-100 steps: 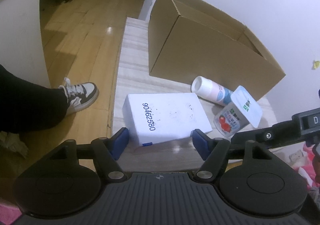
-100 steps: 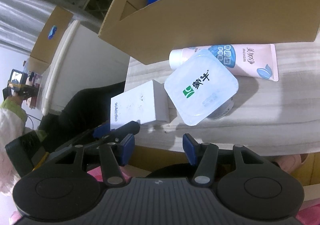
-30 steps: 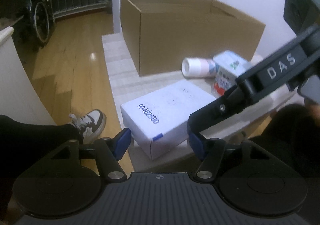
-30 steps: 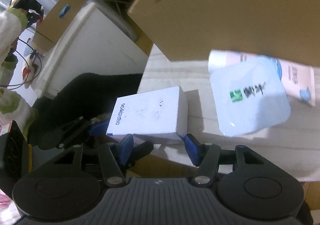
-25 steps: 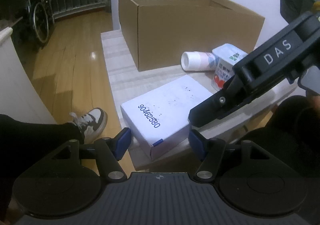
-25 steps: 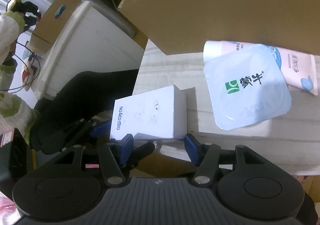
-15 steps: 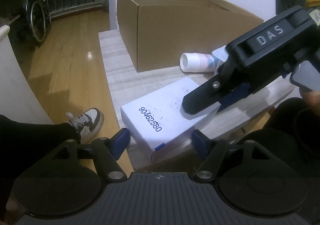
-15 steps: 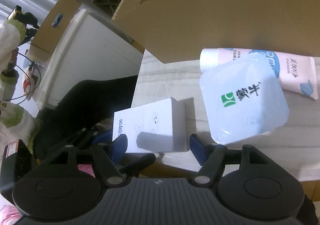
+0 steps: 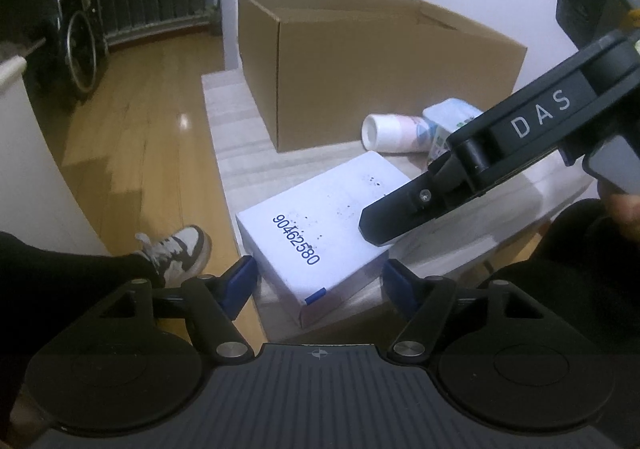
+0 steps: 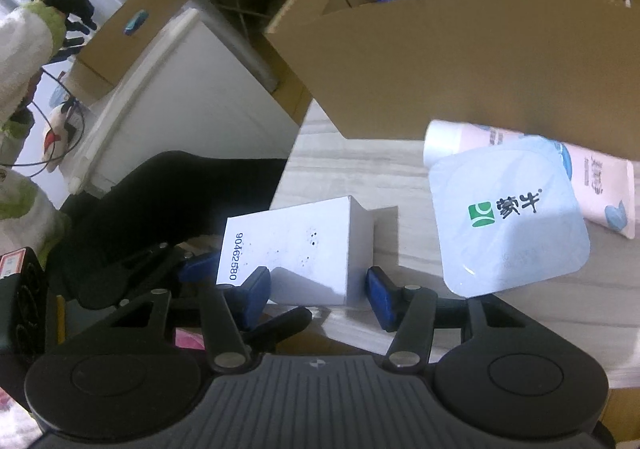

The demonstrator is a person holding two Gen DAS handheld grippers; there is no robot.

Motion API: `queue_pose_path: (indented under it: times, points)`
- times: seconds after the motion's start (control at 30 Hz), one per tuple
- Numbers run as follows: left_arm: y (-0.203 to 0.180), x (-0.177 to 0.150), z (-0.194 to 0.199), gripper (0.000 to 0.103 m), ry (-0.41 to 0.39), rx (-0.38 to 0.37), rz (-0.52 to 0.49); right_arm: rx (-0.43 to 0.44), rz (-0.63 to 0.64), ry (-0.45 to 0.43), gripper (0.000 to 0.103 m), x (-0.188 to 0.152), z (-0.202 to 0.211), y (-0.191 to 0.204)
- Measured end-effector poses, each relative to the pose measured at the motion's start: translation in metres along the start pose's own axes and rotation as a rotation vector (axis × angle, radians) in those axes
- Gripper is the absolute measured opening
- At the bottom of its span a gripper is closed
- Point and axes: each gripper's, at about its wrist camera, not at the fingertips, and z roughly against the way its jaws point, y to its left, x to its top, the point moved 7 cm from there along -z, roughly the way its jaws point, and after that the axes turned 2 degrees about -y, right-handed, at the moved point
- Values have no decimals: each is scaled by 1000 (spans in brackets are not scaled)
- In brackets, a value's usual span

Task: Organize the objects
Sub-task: 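Lift the white box with both grippers and carry it over the cardboard box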

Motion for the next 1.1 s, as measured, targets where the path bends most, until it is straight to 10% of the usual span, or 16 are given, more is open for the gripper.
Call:
queue_pose_path:
  times: [0.63,1.1]
  points:
    - [-24,66,58,69,-102,49,-77,99,18,-153,57,23,83,27]
    - [-56,154,29,69,-157,-16,-178,36,-24,-280,57,84,158,-11]
